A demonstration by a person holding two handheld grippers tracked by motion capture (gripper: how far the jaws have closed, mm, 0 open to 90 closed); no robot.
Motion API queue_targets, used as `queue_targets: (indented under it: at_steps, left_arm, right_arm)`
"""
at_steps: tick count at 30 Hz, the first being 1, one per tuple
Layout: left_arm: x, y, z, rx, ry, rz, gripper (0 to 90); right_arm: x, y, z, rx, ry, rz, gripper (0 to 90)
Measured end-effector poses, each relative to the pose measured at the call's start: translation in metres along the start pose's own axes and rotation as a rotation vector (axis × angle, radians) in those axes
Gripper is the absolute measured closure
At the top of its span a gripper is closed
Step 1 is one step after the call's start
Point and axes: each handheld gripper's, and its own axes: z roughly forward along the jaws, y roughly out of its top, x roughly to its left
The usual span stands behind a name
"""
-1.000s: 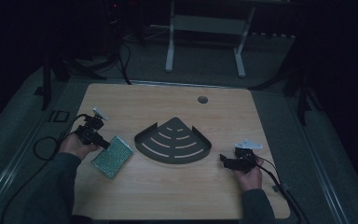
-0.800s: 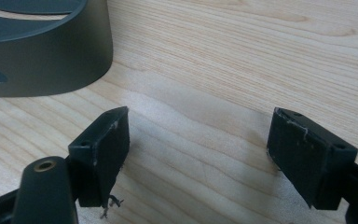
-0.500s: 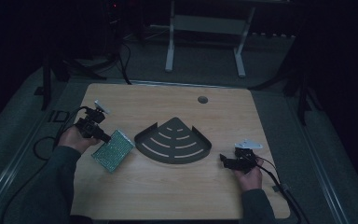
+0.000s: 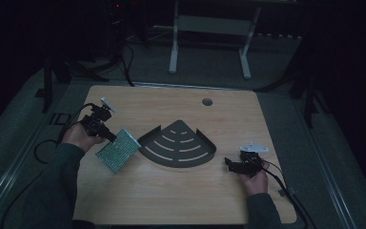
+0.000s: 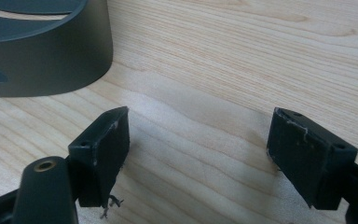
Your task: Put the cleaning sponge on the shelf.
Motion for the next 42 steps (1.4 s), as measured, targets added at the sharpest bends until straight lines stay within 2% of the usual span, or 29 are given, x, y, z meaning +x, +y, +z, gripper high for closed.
queue_targets:
  at_steps: [18,27,35,42]
  left_arm:
    - [-0.012,0.022,-0.005,-0.01,0.012,0.046,90.0]
    - [-0.015,0.032,-0.001,-0.002,0.013,0.077,90.0]
    - [-0.024,0.045,-0.001,0.003,0.012,0.111,90.0]
    - [-0.029,0.053,0.002,0.008,0.015,0.124,90.0]
  right_arm:
    - [0.0,0.0,0.0,0.0,0.0,-0.001,20.5]
    - [0.0,0.0,0.0,0.0,0.0,-0.001,20.6]
    - [0.0,0.0,0.0,0.0,0.0,-0.001,20.6]
    - [0.0,0.0,0.0,0.0,0.0,0.0,20.6]
